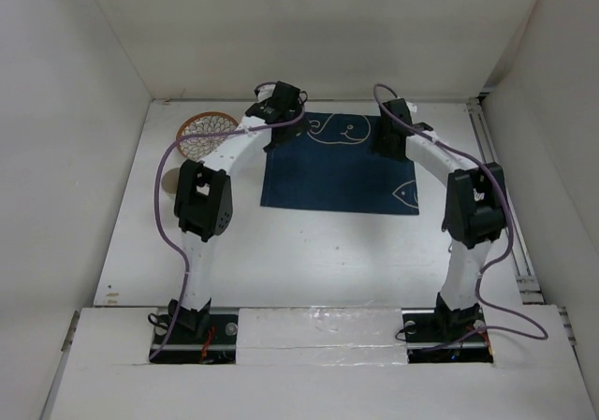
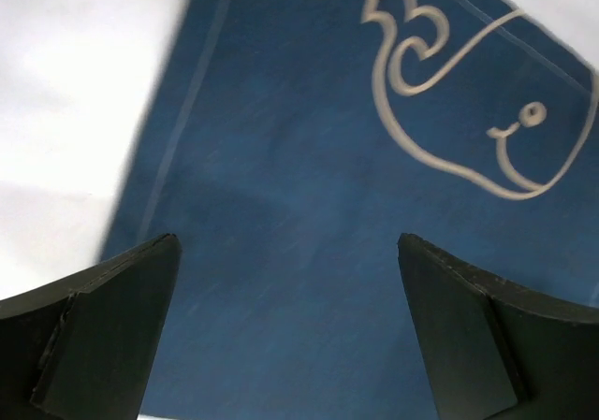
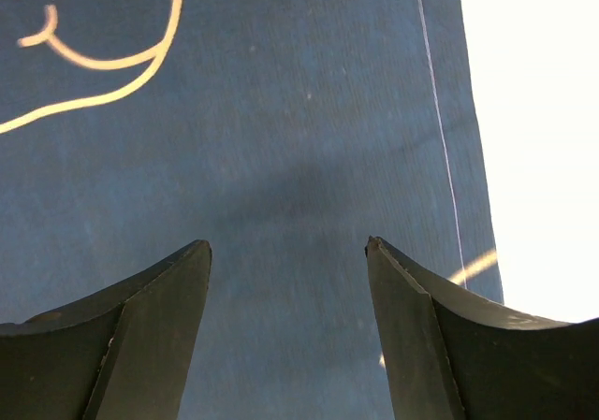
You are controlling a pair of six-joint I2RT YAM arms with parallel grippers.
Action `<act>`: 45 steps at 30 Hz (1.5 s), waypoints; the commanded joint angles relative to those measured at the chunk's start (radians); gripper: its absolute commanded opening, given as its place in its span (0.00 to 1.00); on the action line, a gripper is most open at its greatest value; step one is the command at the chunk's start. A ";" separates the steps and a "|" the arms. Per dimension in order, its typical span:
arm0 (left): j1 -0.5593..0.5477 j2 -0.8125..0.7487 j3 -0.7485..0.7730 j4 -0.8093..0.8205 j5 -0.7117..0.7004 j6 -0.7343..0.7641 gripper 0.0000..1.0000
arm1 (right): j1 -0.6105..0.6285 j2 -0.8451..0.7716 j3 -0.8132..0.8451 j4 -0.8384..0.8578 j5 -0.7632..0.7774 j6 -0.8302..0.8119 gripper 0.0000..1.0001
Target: Set the dinner table for one person
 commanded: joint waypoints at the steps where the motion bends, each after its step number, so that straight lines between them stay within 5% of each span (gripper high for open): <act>1: 0.004 0.105 0.159 -0.032 0.071 0.018 1.00 | -0.050 0.073 0.113 -0.119 -0.042 -0.055 0.73; 7: 0.004 0.259 0.269 -0.129 0.061 0.000 1.00 | -0.082 0.205 0.274 -0.238 -0.134 -0.118 0.74; 17: 0.004 0.202 0.014 -0.117 -0.001 -0.051 1.00 | -0.062 0.311 0.359 -0.320 -0.183 -0.167 0.74; 28: 0.013 0.020 -0.268 0.000 -0.044 -0.069 1.00 | -0.031 0.254 0.242 -0.285 -0.150 -0.176 0.76; 45: 0.035 0.016 -0.253 -0.009 -0.035 -0.049 1.00 | -0.031 0.209 0.172 -0.227 -0.156 -0.156 0.76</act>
